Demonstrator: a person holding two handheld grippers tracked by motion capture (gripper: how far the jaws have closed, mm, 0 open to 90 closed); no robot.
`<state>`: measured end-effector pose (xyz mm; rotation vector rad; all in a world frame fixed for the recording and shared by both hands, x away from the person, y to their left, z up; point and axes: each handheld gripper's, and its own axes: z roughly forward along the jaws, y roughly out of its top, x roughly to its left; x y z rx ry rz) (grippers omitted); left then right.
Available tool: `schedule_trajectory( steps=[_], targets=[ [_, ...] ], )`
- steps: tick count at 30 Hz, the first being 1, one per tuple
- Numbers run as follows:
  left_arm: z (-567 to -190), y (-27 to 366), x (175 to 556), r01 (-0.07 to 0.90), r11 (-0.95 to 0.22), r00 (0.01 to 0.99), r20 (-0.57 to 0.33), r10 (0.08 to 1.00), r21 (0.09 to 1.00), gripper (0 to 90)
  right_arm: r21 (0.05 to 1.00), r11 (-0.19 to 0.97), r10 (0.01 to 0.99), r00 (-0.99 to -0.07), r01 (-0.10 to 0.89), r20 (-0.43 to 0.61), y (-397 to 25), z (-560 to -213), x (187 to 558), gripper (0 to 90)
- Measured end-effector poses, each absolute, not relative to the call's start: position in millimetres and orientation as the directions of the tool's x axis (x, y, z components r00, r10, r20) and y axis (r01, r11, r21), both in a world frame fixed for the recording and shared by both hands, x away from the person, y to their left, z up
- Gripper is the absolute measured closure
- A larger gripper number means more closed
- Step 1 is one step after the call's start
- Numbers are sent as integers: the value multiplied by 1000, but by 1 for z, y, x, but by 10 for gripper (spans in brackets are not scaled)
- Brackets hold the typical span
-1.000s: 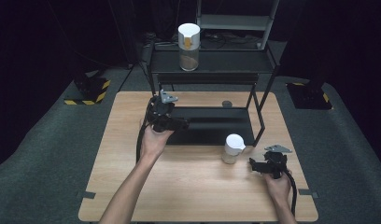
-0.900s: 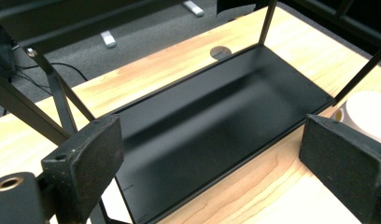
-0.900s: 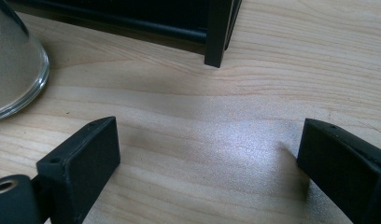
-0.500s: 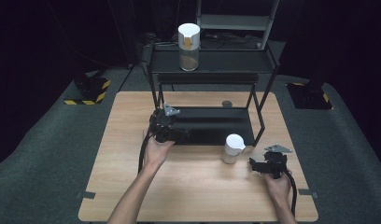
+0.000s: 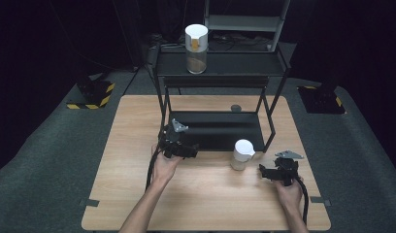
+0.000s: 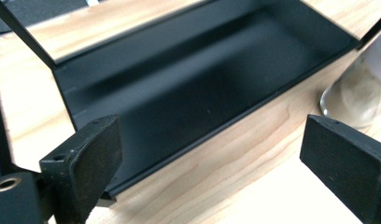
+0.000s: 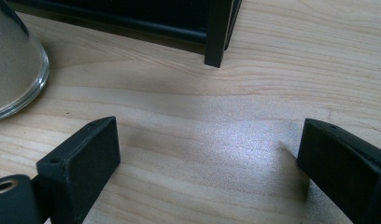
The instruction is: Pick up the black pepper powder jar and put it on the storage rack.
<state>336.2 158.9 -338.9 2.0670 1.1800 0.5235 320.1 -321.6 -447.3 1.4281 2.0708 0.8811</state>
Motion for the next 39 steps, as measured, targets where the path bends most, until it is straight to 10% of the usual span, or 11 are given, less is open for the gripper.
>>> schedule_trajectory(
  steps=[39],
  targets=[
    [-419, 136, 335, 649, -358, 460, 28, 887, 671, 62, 731, 251, 938, -347, 634, -22, -322, -447, 320, 53]
  ],
)
